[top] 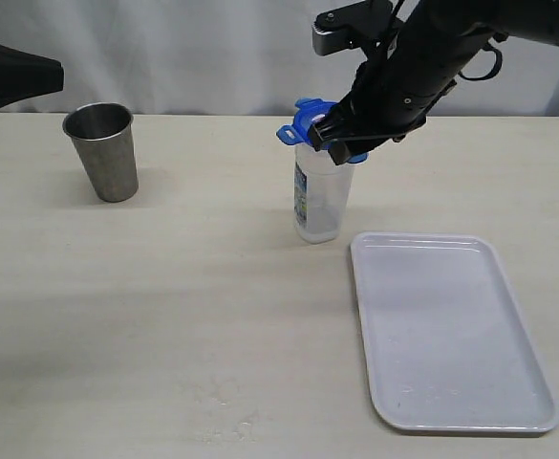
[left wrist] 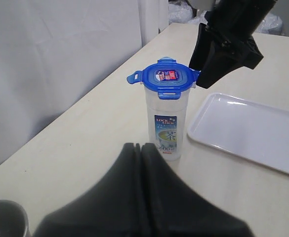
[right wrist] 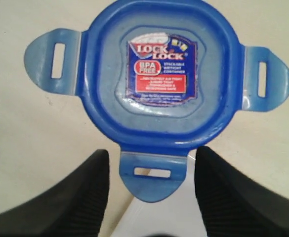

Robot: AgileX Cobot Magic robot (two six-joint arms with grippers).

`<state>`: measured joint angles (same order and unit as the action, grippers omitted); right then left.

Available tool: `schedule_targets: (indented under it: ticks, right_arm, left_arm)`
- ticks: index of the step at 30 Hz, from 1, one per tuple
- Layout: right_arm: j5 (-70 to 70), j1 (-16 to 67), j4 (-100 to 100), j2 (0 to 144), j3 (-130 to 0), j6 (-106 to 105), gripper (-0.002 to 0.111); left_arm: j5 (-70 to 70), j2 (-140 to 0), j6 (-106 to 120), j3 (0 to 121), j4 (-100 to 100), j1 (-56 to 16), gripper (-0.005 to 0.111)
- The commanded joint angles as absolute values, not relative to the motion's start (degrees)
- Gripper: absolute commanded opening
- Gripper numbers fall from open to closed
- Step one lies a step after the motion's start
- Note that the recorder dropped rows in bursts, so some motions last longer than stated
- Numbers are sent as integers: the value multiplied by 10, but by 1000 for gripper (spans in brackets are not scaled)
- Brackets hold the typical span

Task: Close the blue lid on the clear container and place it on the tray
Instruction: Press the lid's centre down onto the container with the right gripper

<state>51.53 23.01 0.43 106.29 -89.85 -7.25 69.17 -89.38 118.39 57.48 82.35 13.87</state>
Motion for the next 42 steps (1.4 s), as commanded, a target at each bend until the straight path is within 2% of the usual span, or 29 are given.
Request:
schedule_targets:
  ticks: [1, 11, 13, 16, 23, 38, 41, 42]
  right_arm:
    - [519, 228, 0, 1058, -909, -81, 51]
    - [529, 228, 0, 1009, -947, -81, 49]
    - [502, 228, 14, 1006, -947, -83, 39]
    - [466, 235, 17, 1028, -947, -118, 4]
    - [409, 241, 8, 1094, -947, -118, 4]
    - [446, 241, 8, 1132, -947, -118, 4]
    - [452, 241, 8, 1134, -947, -118, 4]
    - [452, 241, 8, 1134, -947, -118, 4]
  left_arm:
    - [700, -892, 1183, 573, 834, 140, 0]
    - [700, -892, 1183, 573, 834, 140, 0]
    - [700, -892, 1183, 573, 834, 140, 0]
    - [700, -892, 1183, 573, 833, 140, 0]
    - [700, -892, 1183, 573, 833, 140, 0]
    - [700, -901, 1187, 573, 827, 138, 0]
    - [700, -932, 1201, 573, 811, 114, 0]
    - [700, -949, 1211, 573, 814, 95, 4]
